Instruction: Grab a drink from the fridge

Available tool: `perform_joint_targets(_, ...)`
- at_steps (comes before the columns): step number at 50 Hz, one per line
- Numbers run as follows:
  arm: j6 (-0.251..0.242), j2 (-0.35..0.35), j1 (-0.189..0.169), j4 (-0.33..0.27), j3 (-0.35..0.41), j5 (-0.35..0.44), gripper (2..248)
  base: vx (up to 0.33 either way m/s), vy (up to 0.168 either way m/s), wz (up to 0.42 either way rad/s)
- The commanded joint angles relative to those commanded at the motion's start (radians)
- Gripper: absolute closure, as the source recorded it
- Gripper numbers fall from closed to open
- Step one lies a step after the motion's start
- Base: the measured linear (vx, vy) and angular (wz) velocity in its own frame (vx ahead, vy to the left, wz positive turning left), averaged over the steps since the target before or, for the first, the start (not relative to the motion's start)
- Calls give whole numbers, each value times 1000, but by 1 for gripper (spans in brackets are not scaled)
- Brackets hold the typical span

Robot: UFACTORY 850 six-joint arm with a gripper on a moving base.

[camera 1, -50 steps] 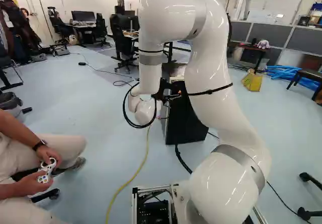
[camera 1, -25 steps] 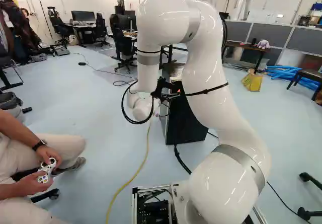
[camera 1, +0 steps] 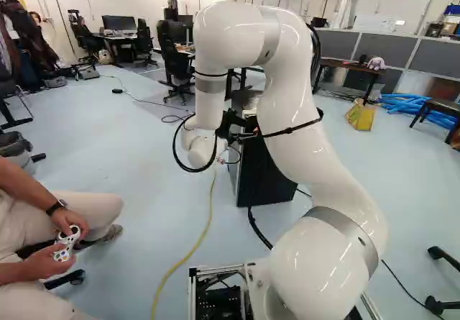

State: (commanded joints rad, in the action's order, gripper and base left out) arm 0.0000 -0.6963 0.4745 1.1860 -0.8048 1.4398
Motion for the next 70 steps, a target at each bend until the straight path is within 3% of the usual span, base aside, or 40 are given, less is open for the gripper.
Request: perform_joint_targets(70, 0, -65, -29, 133, -120, -68, 3, 0, 0, 0)
